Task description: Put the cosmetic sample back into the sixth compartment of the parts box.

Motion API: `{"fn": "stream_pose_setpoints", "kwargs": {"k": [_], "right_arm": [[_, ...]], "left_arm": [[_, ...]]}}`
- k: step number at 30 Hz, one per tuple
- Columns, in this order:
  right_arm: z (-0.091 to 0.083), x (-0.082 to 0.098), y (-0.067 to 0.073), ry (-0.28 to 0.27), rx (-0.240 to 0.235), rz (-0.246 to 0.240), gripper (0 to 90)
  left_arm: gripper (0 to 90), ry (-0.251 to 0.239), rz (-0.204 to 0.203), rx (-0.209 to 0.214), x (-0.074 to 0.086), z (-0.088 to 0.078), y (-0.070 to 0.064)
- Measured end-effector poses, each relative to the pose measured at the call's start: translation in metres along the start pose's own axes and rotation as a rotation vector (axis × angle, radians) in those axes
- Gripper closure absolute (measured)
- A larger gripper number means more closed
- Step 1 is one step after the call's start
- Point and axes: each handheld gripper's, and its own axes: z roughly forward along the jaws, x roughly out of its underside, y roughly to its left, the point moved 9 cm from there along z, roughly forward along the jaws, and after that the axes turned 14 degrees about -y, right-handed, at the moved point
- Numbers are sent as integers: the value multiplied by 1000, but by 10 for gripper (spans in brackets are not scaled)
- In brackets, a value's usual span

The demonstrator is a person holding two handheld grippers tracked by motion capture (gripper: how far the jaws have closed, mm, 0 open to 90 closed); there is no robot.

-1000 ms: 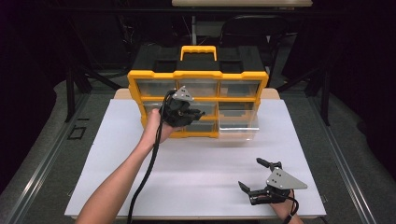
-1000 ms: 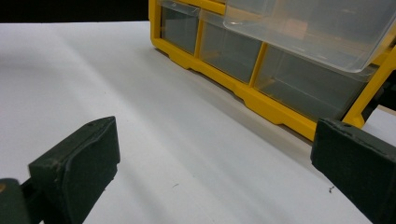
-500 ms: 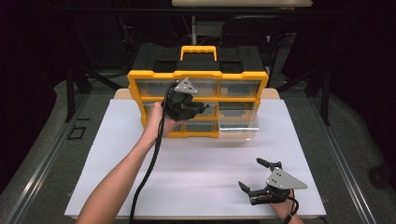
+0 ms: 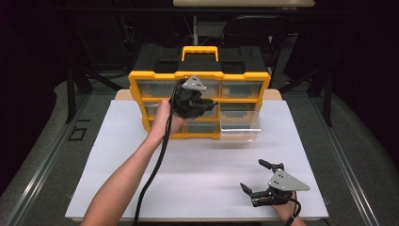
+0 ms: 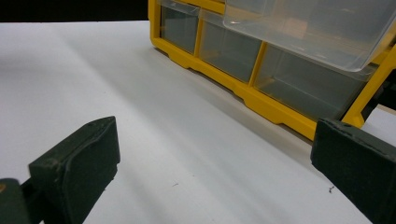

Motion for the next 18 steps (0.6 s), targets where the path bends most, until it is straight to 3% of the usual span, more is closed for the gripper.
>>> {"fn": "stream_pose_setpoints", "kwargs": {"k": [18], "right_arm": [[1, 0, 0, -4, -3, 5, 8]], "left_arm": [[810, -36, 1, 49, -17, 21, -16]]}}
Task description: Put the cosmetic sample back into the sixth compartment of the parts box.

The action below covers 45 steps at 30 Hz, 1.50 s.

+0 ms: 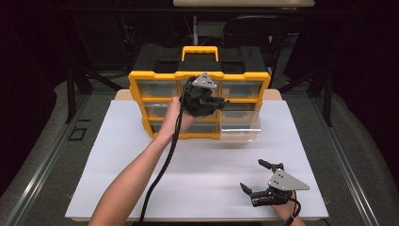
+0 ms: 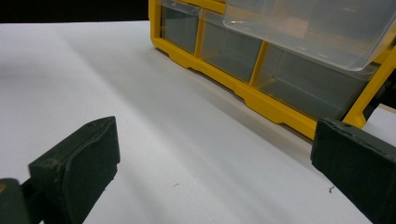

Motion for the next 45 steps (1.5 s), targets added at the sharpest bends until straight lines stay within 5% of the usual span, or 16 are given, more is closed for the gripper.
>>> {"fn": "stream_pose_setpoints", "kwargs": {"k": [17, 45], "right_arm": [[-1, -1, -1, -1, 0, -2, 8], [-1, -1, 0, 1, -3, -4, 8]], "left_arm": [[810, -2, 1, 49, 2, 18, -13], [809, 66, 15, 103, 27, 38, -25]]}}
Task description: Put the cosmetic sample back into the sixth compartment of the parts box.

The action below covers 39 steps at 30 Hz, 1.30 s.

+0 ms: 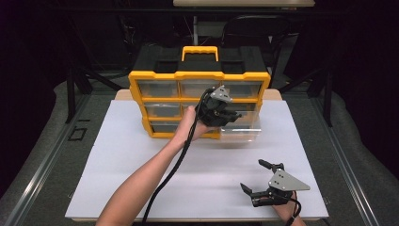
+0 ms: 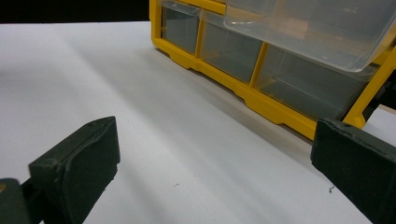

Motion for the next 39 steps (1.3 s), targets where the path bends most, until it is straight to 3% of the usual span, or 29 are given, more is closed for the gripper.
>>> {"fn": "stream_pose_setpoints", "kwargs": {"k": [15, 20, 23, 28, 39], "right_arm": [[1, 0, 2, 1, -10, -2, 8], [0, 0, 1, 0, -4, 0, 8], [0, 0, 1, 2, -4, 3, 8], [1, 0, 2, 3, -8, 5, 8], [1, 0, 2, 2, -11, 5, 8]], "left_arm": [[797, 1, -6, -7, 7, 7, 1], [534, -51, -23, -20, 1, -2, 3], [464, -80, -31, -19, -1, -9, 3], [221, -84, -25, -42, 6, -28, 3], [34, -81, -22, -109, 31, -60, 2]]}}
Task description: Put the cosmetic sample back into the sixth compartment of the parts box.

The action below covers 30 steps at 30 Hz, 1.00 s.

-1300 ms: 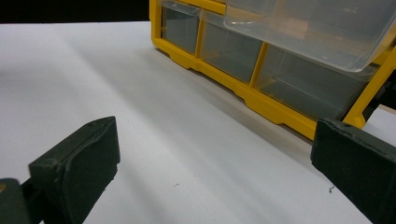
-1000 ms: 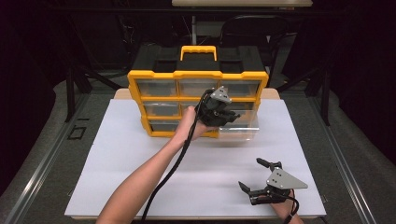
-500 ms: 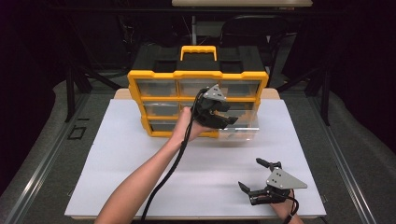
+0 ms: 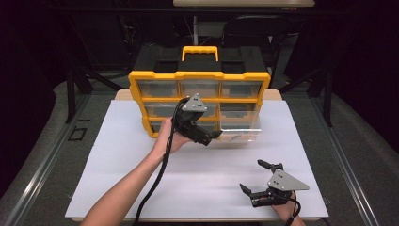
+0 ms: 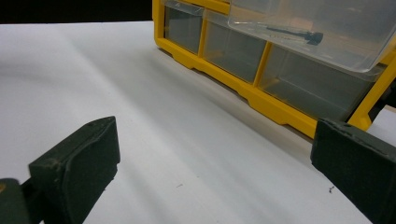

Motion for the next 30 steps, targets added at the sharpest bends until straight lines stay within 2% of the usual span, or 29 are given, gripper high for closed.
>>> {"fn": "stream_pose_setpoints", "kwargs": {"k": [3, 10, 13, 19, 30], "right_arm": [[0, 0, 0, 0, -2, -5, 8], [-1, 0, 0, 0, 2, -4, 8], [0, 0, 1, 0, 0, -2, 8], [0, 0, 1, 3, 1, -4, 8], [1, 1, 2, 2, -1, -5, 8]], "left_arm": [[2, -13, 5, -27, 4, -13, 1], [2, -25, 11, -68, 14, -32, 3], [2, -26, 17, -87, 24, -42, 4], [2, -3, -1, -142, 52, -60, 11], [2, -25, -24, -221, 85, -95, 13]]}}
